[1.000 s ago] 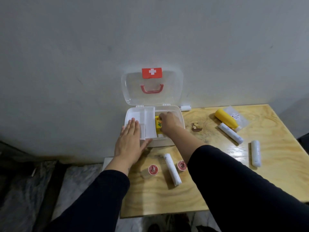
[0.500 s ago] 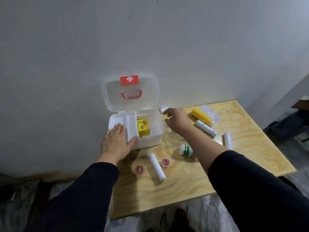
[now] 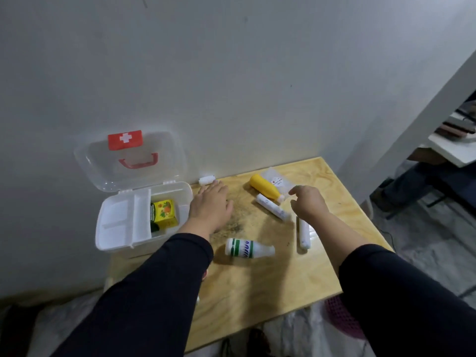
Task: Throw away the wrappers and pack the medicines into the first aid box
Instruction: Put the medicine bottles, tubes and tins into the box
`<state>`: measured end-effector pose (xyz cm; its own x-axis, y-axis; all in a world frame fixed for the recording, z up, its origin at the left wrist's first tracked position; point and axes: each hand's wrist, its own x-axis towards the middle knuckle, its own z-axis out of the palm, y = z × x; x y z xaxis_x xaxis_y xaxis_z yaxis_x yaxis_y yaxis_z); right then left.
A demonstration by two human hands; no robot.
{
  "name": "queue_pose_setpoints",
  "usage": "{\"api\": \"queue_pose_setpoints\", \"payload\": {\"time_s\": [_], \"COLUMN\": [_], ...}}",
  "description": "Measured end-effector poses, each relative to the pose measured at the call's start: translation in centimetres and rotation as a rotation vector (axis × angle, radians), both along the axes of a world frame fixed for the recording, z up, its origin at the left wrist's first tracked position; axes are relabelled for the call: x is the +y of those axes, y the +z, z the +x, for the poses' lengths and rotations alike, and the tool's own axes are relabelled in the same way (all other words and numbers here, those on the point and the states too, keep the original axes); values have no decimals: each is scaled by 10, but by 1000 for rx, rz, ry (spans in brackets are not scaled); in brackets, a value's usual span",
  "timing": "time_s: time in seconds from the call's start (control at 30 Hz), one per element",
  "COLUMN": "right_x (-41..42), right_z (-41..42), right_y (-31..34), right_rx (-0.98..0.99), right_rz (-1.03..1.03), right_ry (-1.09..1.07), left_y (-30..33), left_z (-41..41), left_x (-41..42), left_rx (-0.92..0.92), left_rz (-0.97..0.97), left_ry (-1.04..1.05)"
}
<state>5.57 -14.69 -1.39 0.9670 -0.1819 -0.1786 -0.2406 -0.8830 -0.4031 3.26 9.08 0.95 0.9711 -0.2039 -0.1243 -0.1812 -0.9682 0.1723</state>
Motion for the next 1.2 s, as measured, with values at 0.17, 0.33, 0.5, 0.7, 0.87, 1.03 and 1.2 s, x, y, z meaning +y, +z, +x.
{"api": "queue_pose_setpoints", "payload": {"time_s": [0.17, 0.33, 0.5, 0.7, 0.87, 1.03, 1.2], "right_x": [-15, -18, -18, -19, -24, -5, 49], "right_z": [33, 57, 65, 67, 54, 30, 8], "right_y": [-21, -40, -48, -42, -12, 29, 69], "right_rx": [-2, 43, 36, 15, 9, -96, -114], "right_rz": [19, 53, 69, 46, 6, 0, 34], "right_ry": [71, 161, 132, 65, 45, 77, 280], "left_y": [-15, -23, -21, -17, -8, 13, 35], "left_z": [24, 38, 41, 40, 33, 17, -13], "left_x": [-30, -42, -43, -38, -29, -8, 36], "left_rx": [69, 149, 152, 153, 128, 91, 39], "left_rz": [12, 35, 53, 75, 63, 32, 1], "left_ry": [-8, 24, 96, 110, 91, 87, 115]}}
